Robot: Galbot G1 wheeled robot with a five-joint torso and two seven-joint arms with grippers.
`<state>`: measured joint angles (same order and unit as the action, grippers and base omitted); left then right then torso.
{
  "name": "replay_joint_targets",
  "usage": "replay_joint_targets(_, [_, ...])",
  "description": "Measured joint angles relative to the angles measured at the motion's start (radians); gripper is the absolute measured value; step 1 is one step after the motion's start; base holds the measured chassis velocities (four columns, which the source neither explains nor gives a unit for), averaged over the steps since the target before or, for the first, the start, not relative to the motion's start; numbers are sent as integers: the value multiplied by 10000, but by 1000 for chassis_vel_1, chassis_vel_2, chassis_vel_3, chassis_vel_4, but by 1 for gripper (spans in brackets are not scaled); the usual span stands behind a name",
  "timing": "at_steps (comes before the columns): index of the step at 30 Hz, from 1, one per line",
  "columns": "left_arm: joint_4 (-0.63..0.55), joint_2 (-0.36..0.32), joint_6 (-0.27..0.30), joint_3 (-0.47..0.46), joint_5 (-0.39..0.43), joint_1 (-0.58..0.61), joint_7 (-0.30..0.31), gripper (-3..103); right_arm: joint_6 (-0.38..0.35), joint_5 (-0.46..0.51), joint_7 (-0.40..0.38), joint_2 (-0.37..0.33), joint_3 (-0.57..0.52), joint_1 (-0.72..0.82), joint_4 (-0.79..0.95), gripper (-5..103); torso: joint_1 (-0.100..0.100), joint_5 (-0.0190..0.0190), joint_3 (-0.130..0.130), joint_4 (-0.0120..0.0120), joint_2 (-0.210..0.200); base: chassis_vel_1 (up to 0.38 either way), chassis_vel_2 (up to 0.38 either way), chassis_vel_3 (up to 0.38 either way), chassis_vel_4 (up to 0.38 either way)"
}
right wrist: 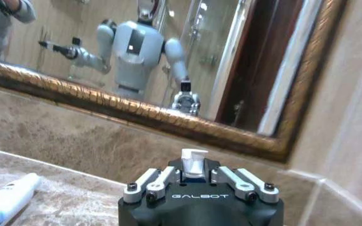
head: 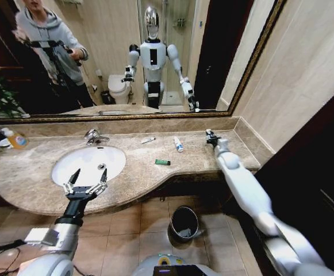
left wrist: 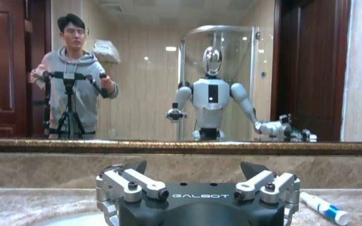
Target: Pick up the trash from the sink and place it in the trash bin.
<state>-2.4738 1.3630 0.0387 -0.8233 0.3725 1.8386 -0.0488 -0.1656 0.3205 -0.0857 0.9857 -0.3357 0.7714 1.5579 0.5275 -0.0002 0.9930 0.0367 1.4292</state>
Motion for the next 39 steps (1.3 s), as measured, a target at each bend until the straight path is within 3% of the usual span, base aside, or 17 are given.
replay_joint_targets(5, [-1,1,0,0,-1,-1,-1,100,-512,435,-491,-414,-721,2111,2561,20,-1,2,0,0,0,0,0,0,0])
replay_joint_targets(11, [0,-2,0,1,0,-2,-1,100,-612,384,-819,-48,-1631,4540,4743,20,0,0,0,4,0,0,0,0,0])
replay_joint_targets(15, [0,0,0,0,-1,-1,0,100,128,-340,-609,1063,-2566,7478,5975,20,-2,4,-2,-1,1,0,0,0,0])
replay_joint_targets(16, [0,0,0,0,-1,-1,0,100,128,-340,-609,1063,-2566,7478,5975,20,-2,4,-2,-1,1,0,0,0,0])
replay_joint_targets(19, [-1,0,0,0,0,-1,0,100,453,-762,-599,1907,-2608,9490,6462,20,-2,-4,-1,-3,1,0,0,0,0])
replay_joint_targets(22, [0,0,0,1,0,-2,0,100,632,-1172,-641,2207,-2266,10157,6371,20,-3,-1,-1,-2,1,0,0,0,0])
replay_joint_targets(29, [0,-1,0,0,0,-2,0,100,954,-1694,-690,2394,-1133,9972,4600,20,0,0,1,0,-1,0,0,0,0])
replay_joint_targets(34, [0,0,0,1,0,-1,0,100,711,-1170,-637,2270,127,8731,2555,20,1,0,2,2,-1,0,0,0,0])
replay_joint_targets(39, [-1,-1,0,-1,-1,-2,0,100,697,-1583,-438,2566,1121,7378,223,20,2,3,2,3,-2,0,0,0,0])
